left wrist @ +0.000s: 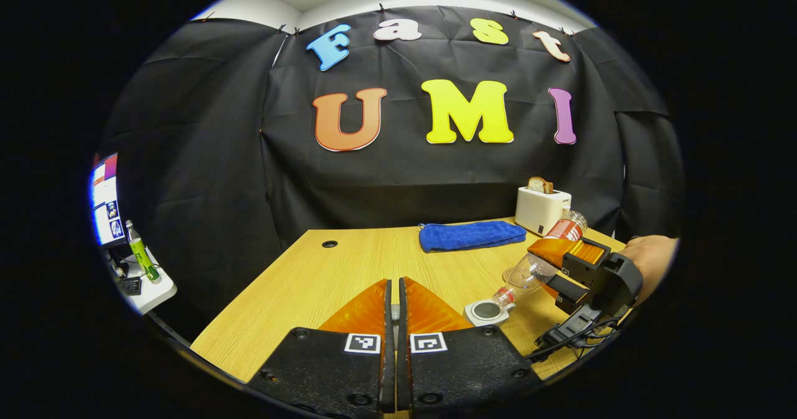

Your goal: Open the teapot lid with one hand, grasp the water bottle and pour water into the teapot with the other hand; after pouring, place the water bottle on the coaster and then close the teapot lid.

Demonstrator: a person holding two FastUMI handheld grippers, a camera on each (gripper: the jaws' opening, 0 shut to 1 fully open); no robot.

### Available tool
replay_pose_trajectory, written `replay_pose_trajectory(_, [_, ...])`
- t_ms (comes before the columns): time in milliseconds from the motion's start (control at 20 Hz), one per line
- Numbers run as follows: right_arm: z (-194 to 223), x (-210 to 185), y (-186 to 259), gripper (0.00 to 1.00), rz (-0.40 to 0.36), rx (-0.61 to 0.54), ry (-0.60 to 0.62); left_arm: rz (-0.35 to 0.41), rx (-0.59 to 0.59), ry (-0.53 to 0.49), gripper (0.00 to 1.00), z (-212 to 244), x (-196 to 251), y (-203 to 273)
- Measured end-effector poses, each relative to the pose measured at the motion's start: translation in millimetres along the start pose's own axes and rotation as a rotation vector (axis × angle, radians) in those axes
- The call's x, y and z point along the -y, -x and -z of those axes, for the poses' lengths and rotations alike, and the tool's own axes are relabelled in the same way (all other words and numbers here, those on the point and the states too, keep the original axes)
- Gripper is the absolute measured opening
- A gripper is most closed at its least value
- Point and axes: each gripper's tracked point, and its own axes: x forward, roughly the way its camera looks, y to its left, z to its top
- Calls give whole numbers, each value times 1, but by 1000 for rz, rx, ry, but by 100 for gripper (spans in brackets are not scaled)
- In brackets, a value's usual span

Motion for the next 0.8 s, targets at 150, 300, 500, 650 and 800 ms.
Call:
replay_pose_trajectory(150, [9, -4, -1, 76, -27, -30, -125, 3, -5, 5, 4, 0, 1, -1])
replay_pose_trajectory(300, [15, -5, 1, 75, -47, -49, -277, 5, -22, 7, 4, 4, 1, -2])
replay_pose_trajectory(500, [24, -3, 8, 76, -35, -68, -446, 4, -18, 12, 4, 2, 1, 0])
replay_pose_trajectory(650, [38, -4, 12, 79, -21, -100, -640, 19, 12, 35, 4, -10, 6, 7])
replay_pose_trajectory(800, [59, -6, 12, 78, -5, -153, -871, 29, 36, 28, 4, -16, 11, 11])
